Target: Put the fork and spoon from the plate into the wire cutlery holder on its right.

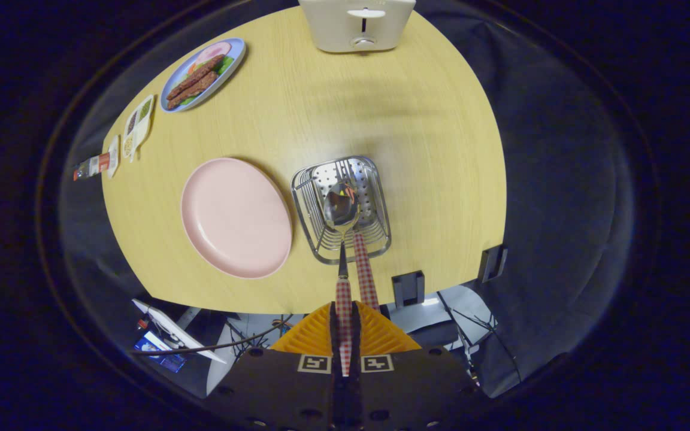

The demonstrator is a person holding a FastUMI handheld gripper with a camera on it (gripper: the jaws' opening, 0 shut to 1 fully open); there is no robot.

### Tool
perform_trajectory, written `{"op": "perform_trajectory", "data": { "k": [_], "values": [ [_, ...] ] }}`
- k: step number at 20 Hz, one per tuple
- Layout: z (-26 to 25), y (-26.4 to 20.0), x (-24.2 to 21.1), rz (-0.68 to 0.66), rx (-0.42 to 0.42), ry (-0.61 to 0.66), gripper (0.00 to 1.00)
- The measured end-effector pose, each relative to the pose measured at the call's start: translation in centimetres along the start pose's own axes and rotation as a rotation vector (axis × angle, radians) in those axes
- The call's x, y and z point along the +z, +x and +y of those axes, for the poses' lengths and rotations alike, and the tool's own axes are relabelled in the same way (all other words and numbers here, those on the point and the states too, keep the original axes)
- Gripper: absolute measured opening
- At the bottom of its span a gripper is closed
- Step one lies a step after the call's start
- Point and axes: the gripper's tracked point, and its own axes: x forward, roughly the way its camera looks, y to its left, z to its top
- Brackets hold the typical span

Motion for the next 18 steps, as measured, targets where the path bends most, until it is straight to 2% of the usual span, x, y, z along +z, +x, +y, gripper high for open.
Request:
{"op": "perform_trajectory", "data": {
  "k": [5, 8, 9, 10, 11, 12, 16, 18],
  "values": [
    [0.5, 0.7, 1.3, -0.009, 0.024, 0.014, 0.06],
    [0.7, 0.7, 2.0, -0.025, 0.037, 0.011, 0.11],
    [0.8, 0.6, 2.2, -0.038, 0.043, 0.010, 0.16],
    [1.0, 0.4, 2.6, -0.062, 0.055, 0.001, 0.17],
    [0.8, 0.4, 3.0, -0.089, 0.056, -0.011, 0.26],
    [0.8, 0.2, 3.4, -0.126, 0.062, -0.017, 0.28],
    [1.4, -1.7, 5.5, -0.324, 0.113, -0.031, 0.51],
    [1.2, -3.0, 6.6, -0.456, 0.103, -0.051, 0.52]
  ]
}}
